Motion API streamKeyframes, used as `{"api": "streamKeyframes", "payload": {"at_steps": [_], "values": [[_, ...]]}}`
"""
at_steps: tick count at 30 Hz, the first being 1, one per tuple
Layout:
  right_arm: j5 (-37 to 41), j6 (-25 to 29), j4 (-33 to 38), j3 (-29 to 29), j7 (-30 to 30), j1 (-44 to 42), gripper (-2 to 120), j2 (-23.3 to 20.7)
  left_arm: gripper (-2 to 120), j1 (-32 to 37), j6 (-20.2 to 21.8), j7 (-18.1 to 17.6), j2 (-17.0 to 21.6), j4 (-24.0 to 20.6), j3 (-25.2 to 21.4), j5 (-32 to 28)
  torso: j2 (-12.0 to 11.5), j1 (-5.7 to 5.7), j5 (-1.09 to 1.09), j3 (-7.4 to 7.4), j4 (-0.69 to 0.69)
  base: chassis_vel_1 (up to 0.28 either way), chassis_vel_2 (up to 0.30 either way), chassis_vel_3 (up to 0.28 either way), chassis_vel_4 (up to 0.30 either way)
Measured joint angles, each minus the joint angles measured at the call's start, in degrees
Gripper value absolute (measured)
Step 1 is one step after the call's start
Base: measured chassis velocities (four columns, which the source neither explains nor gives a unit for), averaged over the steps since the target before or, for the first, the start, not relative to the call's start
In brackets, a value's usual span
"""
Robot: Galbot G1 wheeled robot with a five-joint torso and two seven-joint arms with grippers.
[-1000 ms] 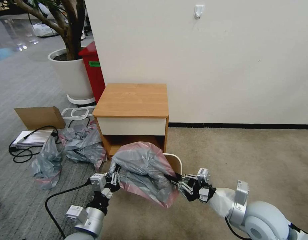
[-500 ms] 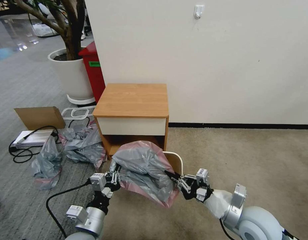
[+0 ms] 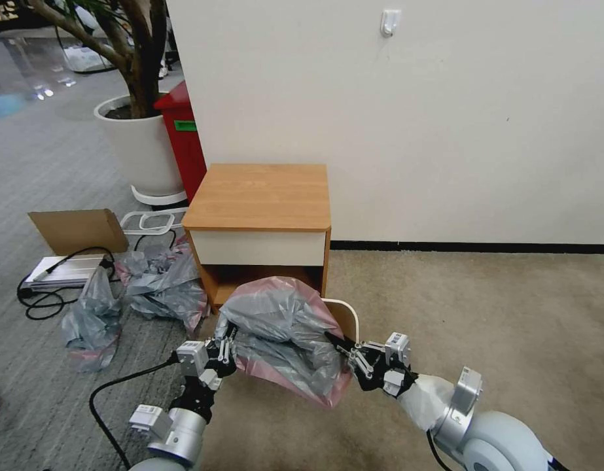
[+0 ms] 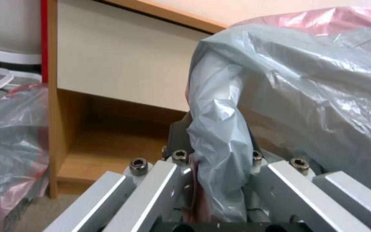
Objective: Pick up the garbage bag from the table and place it over the trash can.
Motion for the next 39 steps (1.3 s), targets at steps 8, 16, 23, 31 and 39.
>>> {"api": "streamKeyframes", "payload": {"at_steps": [8, 16, 23, 31, 39], "values": [[0.93, 0.62, 0.47, 1.05, 1.33, 0.37, 0, 0.46, 7, -0.11, -0.17, -0.04, 0.27, 0.57, -0.46, 0.19, 0.0, 0.0, 0.0, 0.0, 0.0, 0.0, 0.0, 0.0, 0.0], [1.79, 0.63, 0.25, 2.08, 2.1, 2.05, 0, 0.46, 7, 0.07, -0.49, 0.05, 0.3, 0.49, -0.48, -0.18, 0.0, 0.0, 0.0, 0.0, 0.0, 0.0, 0.0, 0.0, 0.0], [1.95, 0.62, -1.11, 3.95, 2.27, 3.12, 0, 0.21, 7, 0.28, -0.9, 0.64, 0.37, 0.28, -0.68, -2.27, 0.0, 0.0, 0.0, 0.0, 0.0, 0.0, 0.0, 0.0, 0.0], [1.54, 0.8, -2.71, 5.16, 2.11, 2.79, 0, -0.09, 7, 0.45, -0.94, 1.79, 0.53, -0.48, -0.63, -6.11, 0.0, 0.0, 0.01, 0.0, 0.0, 0.0, 0.0, 0.0, 0.0], [0.93, 0.83, -4.57, 5.34, 1.96, 4.05, 0, -0.17, 7, 1.36, -0.72, 5.4, 0.73, -1.89, 0.07, -11.96, 0.0, 0.0, 0.0, 0.0, 0.0, 0.0, 0.0, 0.0, 0.0]]}}
